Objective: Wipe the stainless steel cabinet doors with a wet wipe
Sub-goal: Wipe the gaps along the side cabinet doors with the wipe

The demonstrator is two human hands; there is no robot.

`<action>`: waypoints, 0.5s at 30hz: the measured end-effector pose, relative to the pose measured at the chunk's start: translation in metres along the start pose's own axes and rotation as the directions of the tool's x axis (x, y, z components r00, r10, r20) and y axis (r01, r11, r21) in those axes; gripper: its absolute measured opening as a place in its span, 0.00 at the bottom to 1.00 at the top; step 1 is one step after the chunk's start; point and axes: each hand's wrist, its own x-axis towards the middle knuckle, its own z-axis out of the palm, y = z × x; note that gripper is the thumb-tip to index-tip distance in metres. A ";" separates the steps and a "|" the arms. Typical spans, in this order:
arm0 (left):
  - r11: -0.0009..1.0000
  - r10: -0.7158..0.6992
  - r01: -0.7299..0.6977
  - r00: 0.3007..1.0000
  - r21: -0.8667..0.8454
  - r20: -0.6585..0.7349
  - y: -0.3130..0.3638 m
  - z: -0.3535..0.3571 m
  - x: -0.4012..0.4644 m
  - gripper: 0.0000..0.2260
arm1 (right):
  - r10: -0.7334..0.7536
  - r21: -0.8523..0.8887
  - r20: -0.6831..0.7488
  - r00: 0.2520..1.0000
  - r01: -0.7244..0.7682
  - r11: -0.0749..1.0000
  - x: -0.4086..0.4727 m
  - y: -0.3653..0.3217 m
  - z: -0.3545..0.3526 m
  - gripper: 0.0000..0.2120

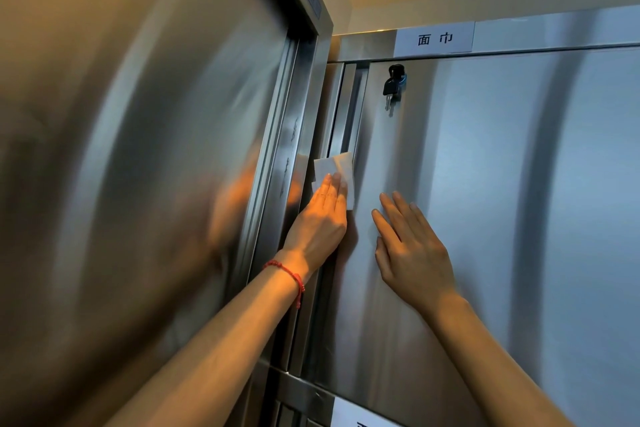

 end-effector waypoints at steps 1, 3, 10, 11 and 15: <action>1.000 -0.001 0.001 1.000 -0.006 0.005 0.000 0.001 -0.001 0.21 | 0.000 0.000 -0.001 1.000 0.000 1.000 0.000 0.000 0.000 0.21; 0.999 -0.007 0.006 0.999 -0.032 -0.034 0.000 0.002 -0.001 0.17 | 0.000 0.002 -0.001 1.000 0.000 1.000 0.000 0.000 0.000 0.21; 0.996 -0.019 0.019 1.000 -0.088 -0.005 -0.006 0.003 0.002 0.21 | 0.006 0.009 -0.010 1.000 -0.006 1.000 0.001 -0.001 -0.001 0.21; 0.997 -0.012 0.012 1.000 -0.077 -0.005 -0.007 0.002 0.004 0.21 | 0.007 0.012 -0.009 1.000 -0.007 1.000 0.001 -0.001 -0.001 0.21; 0.999 0.006 -0.005 1.000 -0.046 0.004 -0.010 0.000 0.008 0.22 | 0.010 0.017 -0.011 1.000 -0.009 1.000 0.000 0.000 0.000 0.21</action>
